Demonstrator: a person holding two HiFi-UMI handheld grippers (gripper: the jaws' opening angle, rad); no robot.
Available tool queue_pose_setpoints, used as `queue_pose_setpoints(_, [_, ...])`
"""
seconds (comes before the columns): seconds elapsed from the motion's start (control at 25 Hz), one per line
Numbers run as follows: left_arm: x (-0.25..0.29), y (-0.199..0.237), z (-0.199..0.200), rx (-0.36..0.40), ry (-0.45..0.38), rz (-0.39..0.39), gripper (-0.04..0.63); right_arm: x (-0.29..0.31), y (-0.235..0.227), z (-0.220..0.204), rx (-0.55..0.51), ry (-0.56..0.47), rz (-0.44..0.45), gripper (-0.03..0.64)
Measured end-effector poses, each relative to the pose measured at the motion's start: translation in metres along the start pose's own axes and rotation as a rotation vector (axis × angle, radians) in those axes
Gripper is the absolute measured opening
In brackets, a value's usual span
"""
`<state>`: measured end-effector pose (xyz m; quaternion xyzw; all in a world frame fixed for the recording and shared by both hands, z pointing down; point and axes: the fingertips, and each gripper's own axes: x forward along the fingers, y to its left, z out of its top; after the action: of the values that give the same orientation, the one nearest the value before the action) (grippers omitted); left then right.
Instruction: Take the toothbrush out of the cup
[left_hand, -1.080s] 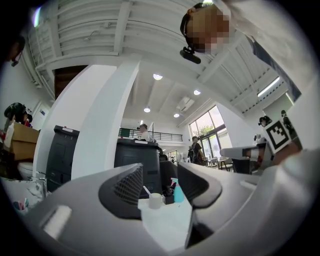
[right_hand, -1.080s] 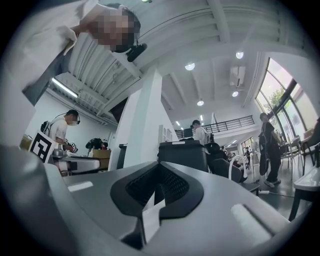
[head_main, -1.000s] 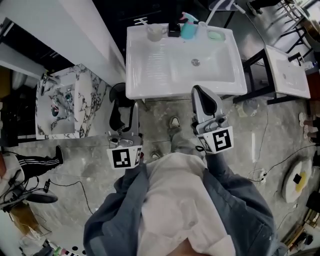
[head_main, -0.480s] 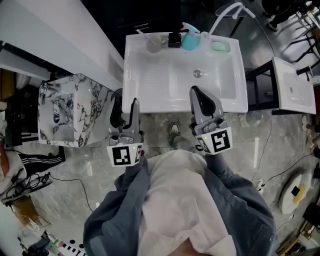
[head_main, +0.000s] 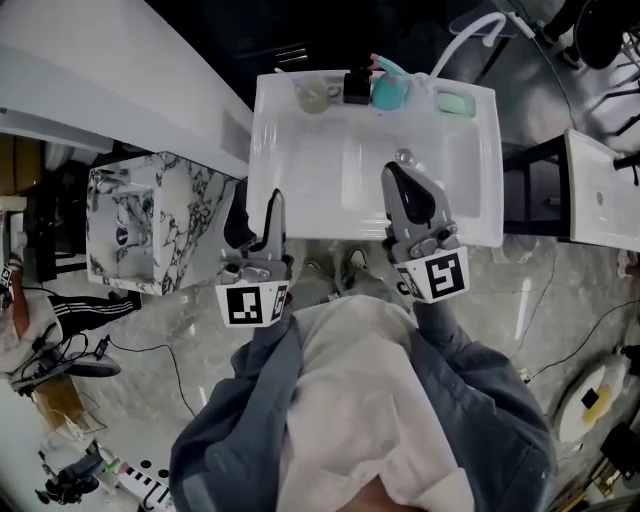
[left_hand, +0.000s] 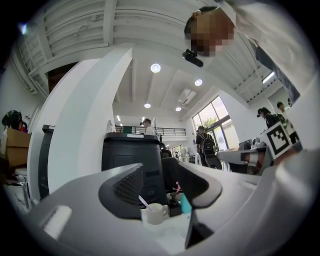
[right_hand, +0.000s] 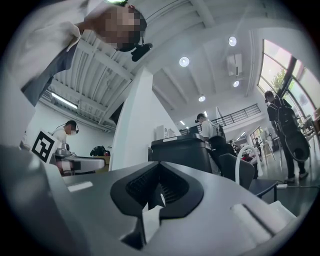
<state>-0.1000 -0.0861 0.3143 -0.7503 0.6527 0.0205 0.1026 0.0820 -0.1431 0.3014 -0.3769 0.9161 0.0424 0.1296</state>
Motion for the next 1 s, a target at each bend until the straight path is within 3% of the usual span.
queue_pose_setpoints(0.28, [0.032, 0.019, -0.02, -0.054, -0.017, -0.002, 0.229, 0.017, -0.009, -0.005, -0.019, 0.01, -0.011, 0.006])
queue_pose_setpoints(0.64, [0.098, 0.041, -0.069, -0.14, 0.023, -0.063, 0.229, 0.031, -0.026, -0.014, -0.048, 0.067, -0.088, 0.006])
queue_pose_setpoints(1.0, [0.161, 0.059, -0.131, -0.156, 0.081, -0.114, 0.229, 0.066, -0.037, -0.062, -0.043, 0.143, -0.095, 0.006])
